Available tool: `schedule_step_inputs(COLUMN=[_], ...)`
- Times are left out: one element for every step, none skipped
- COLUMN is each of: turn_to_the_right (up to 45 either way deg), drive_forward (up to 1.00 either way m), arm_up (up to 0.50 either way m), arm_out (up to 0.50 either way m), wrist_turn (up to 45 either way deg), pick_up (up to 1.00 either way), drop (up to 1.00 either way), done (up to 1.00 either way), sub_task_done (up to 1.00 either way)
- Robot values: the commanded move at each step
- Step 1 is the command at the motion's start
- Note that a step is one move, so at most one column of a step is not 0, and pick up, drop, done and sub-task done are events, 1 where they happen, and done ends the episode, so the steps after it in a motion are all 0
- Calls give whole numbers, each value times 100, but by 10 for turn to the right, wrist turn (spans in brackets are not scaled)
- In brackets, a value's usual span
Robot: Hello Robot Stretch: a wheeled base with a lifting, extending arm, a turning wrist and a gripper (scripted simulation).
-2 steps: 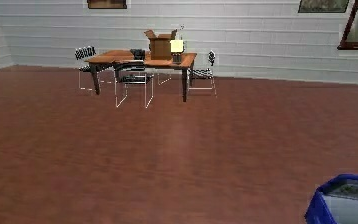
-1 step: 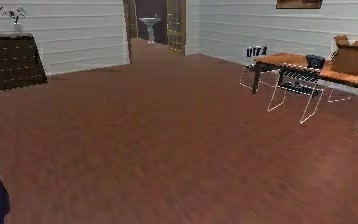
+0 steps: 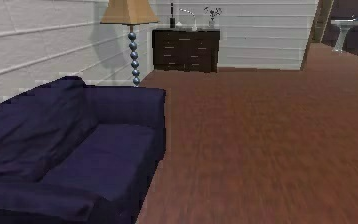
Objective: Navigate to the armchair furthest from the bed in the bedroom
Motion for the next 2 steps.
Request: schedule_step_inputs(turn_to_the_right=[-270, 0], drive_forward=[0, 0], arm_up=[0, 0], arm_out=[0, 0], wrist_turn=[0, 0], pick_up=[0, 0], drop=[0, 0], done=[0, 100], sub_task_done=[0, 0])
